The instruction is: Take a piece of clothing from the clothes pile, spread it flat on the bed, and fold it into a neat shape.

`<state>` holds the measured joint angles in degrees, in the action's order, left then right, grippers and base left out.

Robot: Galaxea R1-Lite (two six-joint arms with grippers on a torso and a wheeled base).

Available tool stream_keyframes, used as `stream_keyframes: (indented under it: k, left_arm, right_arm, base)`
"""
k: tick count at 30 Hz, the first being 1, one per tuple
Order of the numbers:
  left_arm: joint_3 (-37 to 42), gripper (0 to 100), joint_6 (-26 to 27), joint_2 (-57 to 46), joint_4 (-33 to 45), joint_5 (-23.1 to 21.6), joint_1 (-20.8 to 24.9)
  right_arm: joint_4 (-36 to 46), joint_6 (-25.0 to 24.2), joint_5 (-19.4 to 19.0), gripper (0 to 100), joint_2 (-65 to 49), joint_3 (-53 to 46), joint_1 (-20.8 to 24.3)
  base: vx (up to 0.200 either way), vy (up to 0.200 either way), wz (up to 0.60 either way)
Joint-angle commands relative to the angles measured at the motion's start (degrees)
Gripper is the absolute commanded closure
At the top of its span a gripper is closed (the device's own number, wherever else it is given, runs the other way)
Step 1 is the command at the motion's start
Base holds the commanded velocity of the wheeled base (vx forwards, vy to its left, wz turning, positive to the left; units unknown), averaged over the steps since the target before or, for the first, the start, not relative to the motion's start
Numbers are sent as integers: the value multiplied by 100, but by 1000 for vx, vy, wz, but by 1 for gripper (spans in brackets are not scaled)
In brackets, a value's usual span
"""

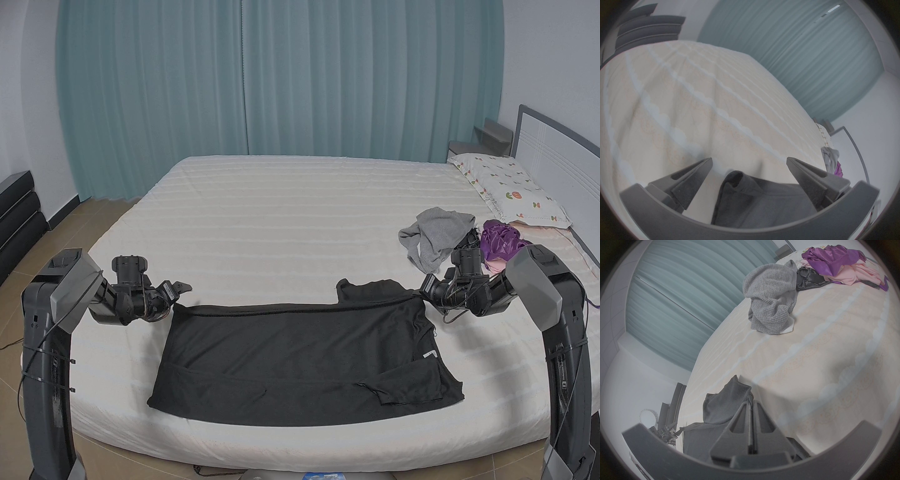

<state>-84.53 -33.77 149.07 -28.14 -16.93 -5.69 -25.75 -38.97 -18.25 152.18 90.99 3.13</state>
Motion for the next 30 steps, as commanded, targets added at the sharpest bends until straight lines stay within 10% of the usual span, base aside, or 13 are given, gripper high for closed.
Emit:
stream_keyframes:
  k: [1, 19, 20, 30]
  left_arm:
    - [947, 0, 564, -159, -851, -504, -28]
    - [938, 0, 1092, -71, -1273, -557, 42]
    - [903, 100, 1083, -36, -1273, -548, 51]
    - [789, 100, 1021, -44, -1265, -442, 33]
  right_arm:
    - [-1, 4, 6, 100, 5, -2, 3]
    - [-1, 4, -3, 100, 14, 6, 29]
    - [-1, 4, 6, 100, 5, 6, 38]
    - [-1, 4, 6, 100, -30, -11, 38]
  base:
    - [0, 0, 0]
    - [0, 0, 0]
    - [0, 0, 0]
    - [0, 0, 0]
